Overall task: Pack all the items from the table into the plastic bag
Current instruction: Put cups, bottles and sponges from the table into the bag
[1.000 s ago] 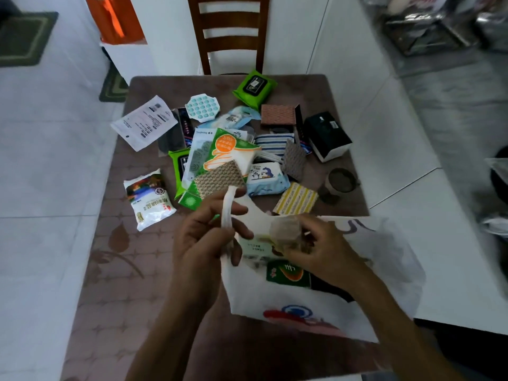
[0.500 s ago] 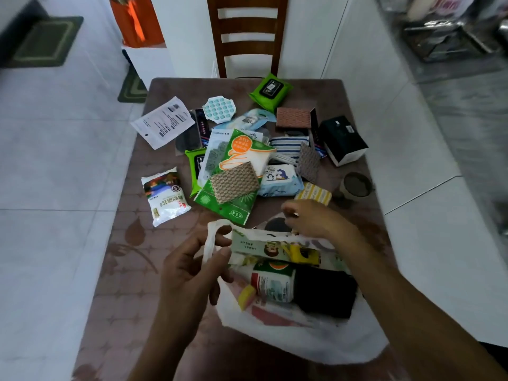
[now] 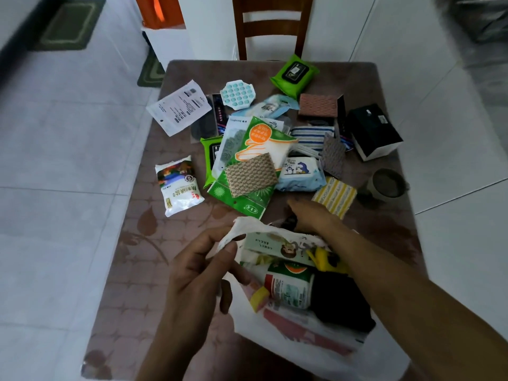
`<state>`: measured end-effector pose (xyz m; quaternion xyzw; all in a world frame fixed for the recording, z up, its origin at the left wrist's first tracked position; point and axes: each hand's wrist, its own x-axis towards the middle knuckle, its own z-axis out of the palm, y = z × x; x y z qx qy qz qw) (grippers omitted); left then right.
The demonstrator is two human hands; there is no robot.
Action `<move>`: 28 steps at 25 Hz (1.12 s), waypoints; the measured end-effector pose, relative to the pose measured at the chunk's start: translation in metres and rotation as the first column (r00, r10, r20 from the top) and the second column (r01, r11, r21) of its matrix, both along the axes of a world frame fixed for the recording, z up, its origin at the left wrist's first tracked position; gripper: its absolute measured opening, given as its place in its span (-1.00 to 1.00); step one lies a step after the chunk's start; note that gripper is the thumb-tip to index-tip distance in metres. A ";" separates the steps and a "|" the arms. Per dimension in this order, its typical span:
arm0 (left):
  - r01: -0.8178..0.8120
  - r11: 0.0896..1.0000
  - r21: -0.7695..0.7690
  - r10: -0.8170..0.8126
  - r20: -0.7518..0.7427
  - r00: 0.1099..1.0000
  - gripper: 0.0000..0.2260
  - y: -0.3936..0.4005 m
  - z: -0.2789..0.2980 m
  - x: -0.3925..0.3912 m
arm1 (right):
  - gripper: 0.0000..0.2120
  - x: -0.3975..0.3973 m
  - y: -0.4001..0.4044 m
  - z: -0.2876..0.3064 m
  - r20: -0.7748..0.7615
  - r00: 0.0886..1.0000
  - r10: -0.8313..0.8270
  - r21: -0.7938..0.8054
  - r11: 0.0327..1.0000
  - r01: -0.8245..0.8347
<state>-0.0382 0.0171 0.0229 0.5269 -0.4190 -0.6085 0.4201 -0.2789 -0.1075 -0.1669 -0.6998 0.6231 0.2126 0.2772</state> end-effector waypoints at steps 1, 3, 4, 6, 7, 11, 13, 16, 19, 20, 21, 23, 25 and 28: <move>0.001 1.000 -0.006 -0.001 -0.006 1.000 -0.74 0.000 0.002 -0.002 | -0.62 -0.001 -0.002 0.001 -0.021 0.999 0.043 0.011 0.999 -0.043; -0.005 1.000 -0.009 0.005 -0.013 1.000 -0.73 0.000 0.003 -0.004 | -0.82 0.000 0.001 0.015 -0.008 0.997 0.082 0.022 0.996 -0.082; -0.006 1.000 -0.010 0.006 -0.014 1.000 -0.73 -0.001 0.004 -0.004 | -0.91 -0.001 0.005 0.024 0.019 0.996 0.085 -0.013 0.996 -0.085; 0.003 1.000 -0.019 -0.004 -0.020 1.000 -0.73 -0.003 0.007 -0.005 | -0.84 -0.007 0.013 0.052 0.127 0.992 -0.001 -0.160 0.987 0.021; 0.014 0.999 -0.030 -0.015 -0.030 0.999 -0.75 -0.004 0.008 -0.005 | -0.91 -0.014 0.017 0.073 0.242 0.964 -0.107 -0.259 0.951 0.171; 0.029 0.999 -0.032 -0.032 -0.076 0.997 -0.76 -0.007 0.011 -0.007 | -0.82 -0.048 0.051 0.182 0.797 0.481 -0.366 -0.290 0.466 0.836; 0.043 0.999 -0.025 -0.045 -0.113 0.993 -0.73 -0.008 0.008 -0.005 | -0.84 -0.048 0.096 0.216 0.939 0.106 -0.326 -0.001 0.306 0.952; 0.104 0.993 -0.048 -0.109 -0.144 0.984 -0.61 -0.010 0.002 -0.002 | -0.74 -0.022 0.178 0.203 0.872 -0.154 -0.465 0.307 0.274 0.911; 0.159 0.985 -0.070 -0.166 -0.115 0.979 -0.52 -0.013 -0.002 0.002 | -0.77 0.012 0.225 0.151 0.679 0.072 -0.731 0.240 0.312 0.919; 0.178 0.981 -0.082 -0.185 -0.090 0.979 -0.53 -0.013 -0.002 0.005 | -0.73 0.021 0.232 0.140 0.560 0.314 -0.766 0.119 0.450 0.885; 0.199 0.975 -0.096 -0.206 -0.063 0.977 -0.56 -0.012 -0.002 0.007 | -0.60 0.026 0.236 0.135 0.406 0.509 -0.759 0.008 0.560 0.829; 0.243 0.963 -0.117 -0.244 0.006 0.970 -0.67 -0.011 -0.001 0.012 | -0.40 0.028 0.238 0.151 0.148 0.659 -0.738 -0.140 0.644 0.752; 0.259 0.957 -0.132 -0.250 0.083 0.965 -0.77 -0.011 0.001 0.016 | -0.36 0.024 0.233 0.188 0.040 0.627 -0.778 -0.269 0.596 0.757; 0.242 0.954 -0.175 -0.217 0.151 0.964 -0.85 -0.014 0.003 0.015 | -0.66 0.013 0.206 0.224 0.236 0.720 -0.652 -0.621 0.468 0.628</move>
